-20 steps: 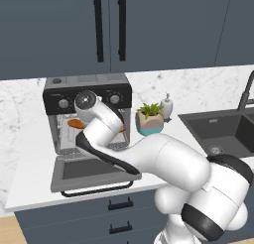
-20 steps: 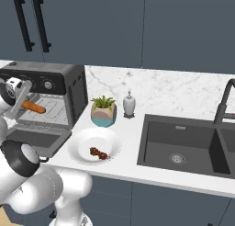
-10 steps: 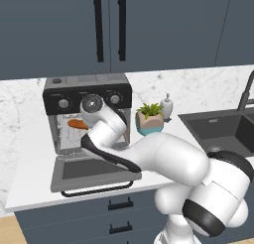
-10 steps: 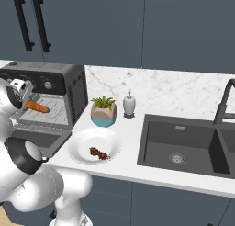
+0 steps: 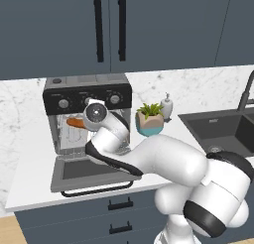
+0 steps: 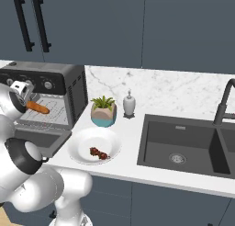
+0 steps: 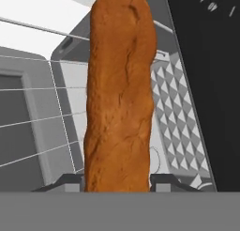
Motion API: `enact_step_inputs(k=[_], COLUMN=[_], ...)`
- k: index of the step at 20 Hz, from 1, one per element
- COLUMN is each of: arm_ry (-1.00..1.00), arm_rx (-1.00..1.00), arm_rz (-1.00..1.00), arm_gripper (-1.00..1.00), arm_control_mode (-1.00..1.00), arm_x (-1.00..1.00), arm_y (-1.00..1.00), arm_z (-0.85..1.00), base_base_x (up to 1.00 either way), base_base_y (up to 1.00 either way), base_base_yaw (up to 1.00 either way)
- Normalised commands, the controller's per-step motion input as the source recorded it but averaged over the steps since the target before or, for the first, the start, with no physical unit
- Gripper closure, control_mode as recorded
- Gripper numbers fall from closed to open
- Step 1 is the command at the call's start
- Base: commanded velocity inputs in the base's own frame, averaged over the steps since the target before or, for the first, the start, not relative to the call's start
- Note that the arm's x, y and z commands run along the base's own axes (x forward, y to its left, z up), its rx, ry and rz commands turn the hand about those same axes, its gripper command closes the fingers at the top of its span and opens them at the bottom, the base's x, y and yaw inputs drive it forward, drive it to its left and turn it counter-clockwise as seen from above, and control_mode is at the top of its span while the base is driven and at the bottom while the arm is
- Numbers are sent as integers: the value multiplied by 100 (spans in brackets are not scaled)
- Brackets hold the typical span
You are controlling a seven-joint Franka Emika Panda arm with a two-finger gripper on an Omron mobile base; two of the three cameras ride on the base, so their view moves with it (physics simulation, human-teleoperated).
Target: Pick up the kebab skewer and baguette bread, and place them inside the toaster oven. Close the toaster oven door and start by setting the timer.
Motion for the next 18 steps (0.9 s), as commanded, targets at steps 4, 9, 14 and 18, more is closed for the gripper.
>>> enact_step_inputs(k=[4, 9, 14, 18], arm_ry=[0, 0, 0, 0], arm_rx=[0, 0, 0, 0], arm_rz=[1, 2, 2, 2], arm_gripper=[100, -100, -100, -100], arm_control_mode=[-100, -100, -100, -100], arm_x=[6, 0, -6, -6], arm_y=[0, 0, 0, 0], arm_z=[-19, -13, -8, -12], base_base_x=[0, 0, 0, 0], base_base_y=[0, 0, 0, 0], base_base_yaw=[0, 0, 0, 0])
